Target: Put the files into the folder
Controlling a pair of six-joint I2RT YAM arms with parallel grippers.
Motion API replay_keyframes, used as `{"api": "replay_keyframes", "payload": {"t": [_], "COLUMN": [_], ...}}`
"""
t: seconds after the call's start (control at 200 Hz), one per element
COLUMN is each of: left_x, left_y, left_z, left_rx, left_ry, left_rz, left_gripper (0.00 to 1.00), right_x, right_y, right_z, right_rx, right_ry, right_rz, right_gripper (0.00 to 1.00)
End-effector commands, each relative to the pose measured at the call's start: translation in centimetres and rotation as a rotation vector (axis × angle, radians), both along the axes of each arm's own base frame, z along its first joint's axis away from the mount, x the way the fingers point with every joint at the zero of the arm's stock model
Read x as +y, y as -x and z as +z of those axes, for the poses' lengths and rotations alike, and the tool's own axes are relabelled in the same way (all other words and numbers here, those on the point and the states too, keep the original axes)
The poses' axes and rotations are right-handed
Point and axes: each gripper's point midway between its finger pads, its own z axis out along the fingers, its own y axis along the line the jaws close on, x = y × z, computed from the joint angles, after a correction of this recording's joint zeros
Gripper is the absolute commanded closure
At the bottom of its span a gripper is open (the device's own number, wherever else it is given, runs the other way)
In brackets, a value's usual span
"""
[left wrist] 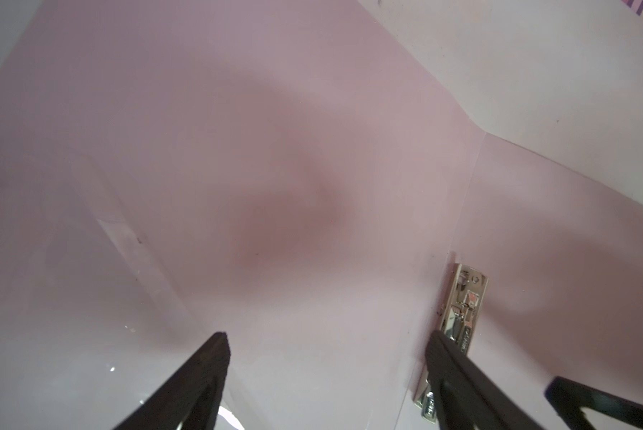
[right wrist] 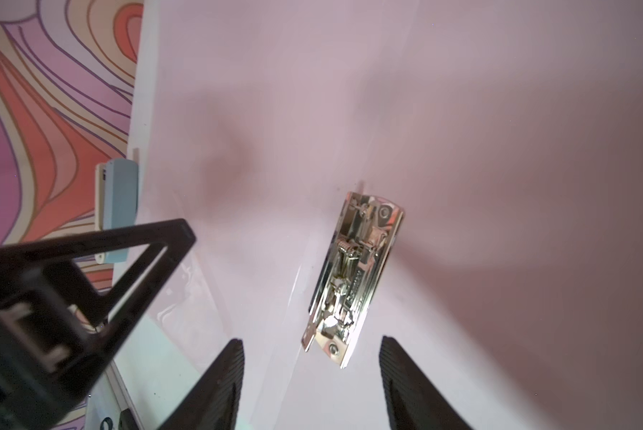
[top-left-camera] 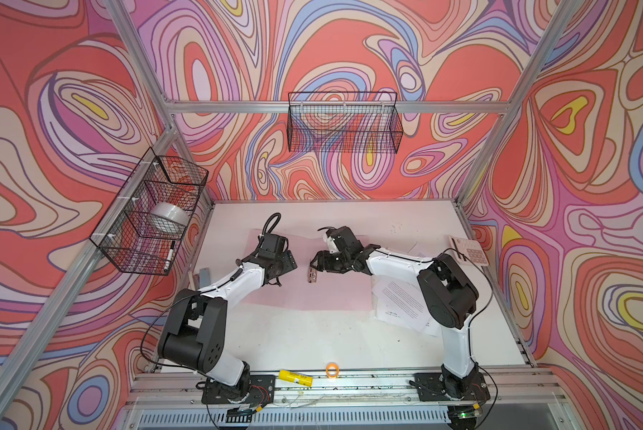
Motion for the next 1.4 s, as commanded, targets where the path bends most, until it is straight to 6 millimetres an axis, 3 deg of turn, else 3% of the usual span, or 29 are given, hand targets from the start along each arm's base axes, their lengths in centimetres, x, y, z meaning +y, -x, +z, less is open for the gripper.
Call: {"api": "replay_keyframes", "payload": {"t": [0.0, 0.25, 0.366, 0.401, 0.496, 0.576, 0.676, 0.902, 1.212, 1.317, 1.398], "left_x": [-0.2, -2.6, -4.6, -5.5, -8.0, -10.5, -13.6, -19.9, -30.1, -31.7, -32.4], "left_y": [0.2, -0.2, -0.4, -0.5, -0.5, -0.4, -0.3, -0.4, 1.1, 1.6, 1.8], "left_z": [1.8, 5.5, 6.9, 7.2, 7.8, 8.0, 8.1, 7.8, 8.9, 8.2, 7.6], "left_rx": [-0.057, -0.145, -0.175, -0.185, -0.219, -0.239, -0.245, -0.236, -0.256, -0.233, -0.227], "left_ry": [0.005, 0.044, 0.071, 0.092, 0.145, 0.177, 0.222, 0.280, 0.374, 0.392, 0.407], "left_rz": [0.033, -0.023, -0.073, -0.093, -0.159, -0.220, -0.297, -0.438, -0.743, -0.776, -0.791], "left_gripper": [0.17, 0.18, 0.18, 0.18, 0.18, 0.18, 0.19, 0.21, 0.22, 0.23, 0.23], "right_x": [-1.2, -3.4, -4.6, -5.1, -6.8, -9.1, -13.6, -23.8, -32.5, -34.5, -35.3], "right_y": [0.5, 1.5, 2.2, 2.4, 3.5, 4.7, 6.8, 13.6, 22.6, 25.0, 25.6], "right_z": [1.3, 2.9, 3.1, 4.6, 5.7, 6.7, 7.0, 6.8, 2.6, 1.1, 0.5], "right_rx": [-0.025, -0.049, -0.050, -0.072, -0.082, -0.088, -0.075, -0.005, 0.187, 0.233, 0.217], "right_ry": [0.016, 0.038, 0.055, 0.038, 0.034, 0.051, 0.097, 0.174, 0.251, 0.239, 0.193], "right_rz": [-0.016, -0.068, -0.096, -0.112, -0.157, -0.225, -0.347, -0.608, -0.901, -0.982, -1.018], "right_gripper": [0.39, 0.39, 0.40, 0.40, 0.41, 0.43, 0.45, 0.46, 0.49, 0.52, 0.55]}}
